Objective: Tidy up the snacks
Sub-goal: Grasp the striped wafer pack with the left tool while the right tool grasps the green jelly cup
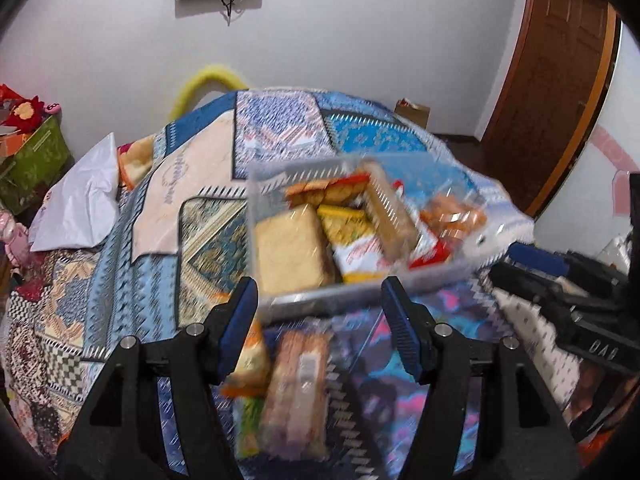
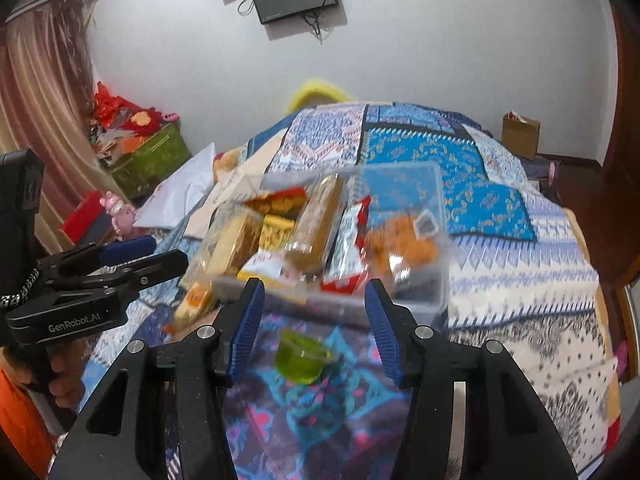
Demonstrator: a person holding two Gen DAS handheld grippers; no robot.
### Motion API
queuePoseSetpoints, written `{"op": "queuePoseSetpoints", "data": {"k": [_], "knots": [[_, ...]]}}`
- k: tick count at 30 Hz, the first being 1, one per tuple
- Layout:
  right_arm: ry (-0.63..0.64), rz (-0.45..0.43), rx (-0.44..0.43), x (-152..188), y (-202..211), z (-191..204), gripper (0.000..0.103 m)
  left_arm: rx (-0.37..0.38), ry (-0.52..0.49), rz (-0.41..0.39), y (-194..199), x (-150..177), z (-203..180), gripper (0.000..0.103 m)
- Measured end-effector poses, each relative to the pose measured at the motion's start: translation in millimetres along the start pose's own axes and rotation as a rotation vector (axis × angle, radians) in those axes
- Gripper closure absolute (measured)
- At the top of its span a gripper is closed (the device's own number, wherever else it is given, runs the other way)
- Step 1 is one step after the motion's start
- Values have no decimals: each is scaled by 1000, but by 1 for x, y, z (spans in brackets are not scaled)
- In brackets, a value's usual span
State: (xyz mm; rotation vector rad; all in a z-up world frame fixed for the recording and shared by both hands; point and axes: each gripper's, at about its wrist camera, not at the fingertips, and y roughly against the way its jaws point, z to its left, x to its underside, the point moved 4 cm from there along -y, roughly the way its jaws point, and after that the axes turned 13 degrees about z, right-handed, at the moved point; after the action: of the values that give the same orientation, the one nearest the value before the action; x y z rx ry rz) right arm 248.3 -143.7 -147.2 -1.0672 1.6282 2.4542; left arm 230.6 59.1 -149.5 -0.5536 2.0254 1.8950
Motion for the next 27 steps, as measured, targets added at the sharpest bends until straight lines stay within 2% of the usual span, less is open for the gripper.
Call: {"op": "queuePoseSetpoints", "data": {"k": [6,13,27], "knots": [[-11,54,-14,19,-16,3,54,-23,5,78,-20,38,17,40],[-22,137,-27,35,-43,7,54,14,44,146,-45,65,30,40],[-75,218,-62,31,-84,4,54,85,12,168,-74,56,16,44]]}}
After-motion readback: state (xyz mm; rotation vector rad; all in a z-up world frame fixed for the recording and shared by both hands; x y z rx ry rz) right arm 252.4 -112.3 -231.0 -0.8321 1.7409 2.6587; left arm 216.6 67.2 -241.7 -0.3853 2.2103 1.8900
